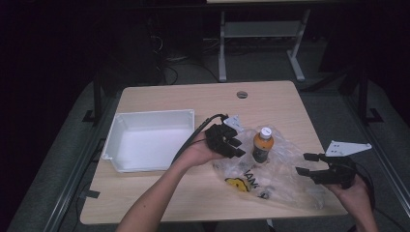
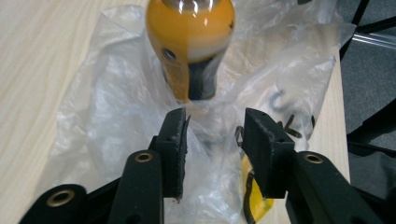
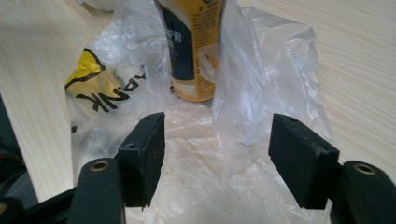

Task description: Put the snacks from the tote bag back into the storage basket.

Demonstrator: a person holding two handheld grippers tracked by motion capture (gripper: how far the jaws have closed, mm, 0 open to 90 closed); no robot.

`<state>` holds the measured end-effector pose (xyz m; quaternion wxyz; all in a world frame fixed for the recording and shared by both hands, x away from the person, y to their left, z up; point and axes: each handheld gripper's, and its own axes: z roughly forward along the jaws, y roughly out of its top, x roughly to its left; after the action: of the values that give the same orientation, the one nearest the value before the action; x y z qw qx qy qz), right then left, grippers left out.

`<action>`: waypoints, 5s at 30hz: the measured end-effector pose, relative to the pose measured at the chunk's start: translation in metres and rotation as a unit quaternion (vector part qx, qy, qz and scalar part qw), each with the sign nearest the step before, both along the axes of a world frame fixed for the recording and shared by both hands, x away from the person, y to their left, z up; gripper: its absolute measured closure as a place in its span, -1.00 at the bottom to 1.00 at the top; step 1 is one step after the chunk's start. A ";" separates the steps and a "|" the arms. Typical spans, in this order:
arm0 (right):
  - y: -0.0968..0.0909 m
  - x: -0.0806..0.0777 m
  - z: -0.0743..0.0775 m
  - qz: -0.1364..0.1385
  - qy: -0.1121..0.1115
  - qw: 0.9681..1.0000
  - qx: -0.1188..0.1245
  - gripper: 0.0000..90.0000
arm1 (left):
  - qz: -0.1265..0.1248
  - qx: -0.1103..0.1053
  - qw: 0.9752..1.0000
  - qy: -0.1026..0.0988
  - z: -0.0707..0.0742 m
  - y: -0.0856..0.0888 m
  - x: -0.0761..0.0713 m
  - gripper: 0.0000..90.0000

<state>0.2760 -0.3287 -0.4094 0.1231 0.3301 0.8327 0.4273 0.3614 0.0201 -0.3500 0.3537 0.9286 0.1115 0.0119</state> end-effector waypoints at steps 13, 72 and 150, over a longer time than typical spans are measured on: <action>-0.001 0.004 -0.003 -0.013 0.006 1.000 -0.001 -0.30 | -0.012 -0.001 1.000 -0.006 0.016 -0.011 0.015 0.12; -0.008 0.003 0.002 -0.032 -0.021 0.999 0.004 -0.33 | -0.050 0.053 0.997 -0.005 0.021 -0.082 0.036 -0.05; -0.014 0.002 -0.002 -0.058 -0.041 0.997 0.024 -0.40 | -0.080 0.084 0.993 -0.036 0.071 -0.095 0.028 0.31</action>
<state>0.2778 -0.3422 -0.4112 0.1735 0.3630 0.7959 0.4524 0.3890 -0.0753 -0.2786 0.2776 0.9601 0.0223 0.0262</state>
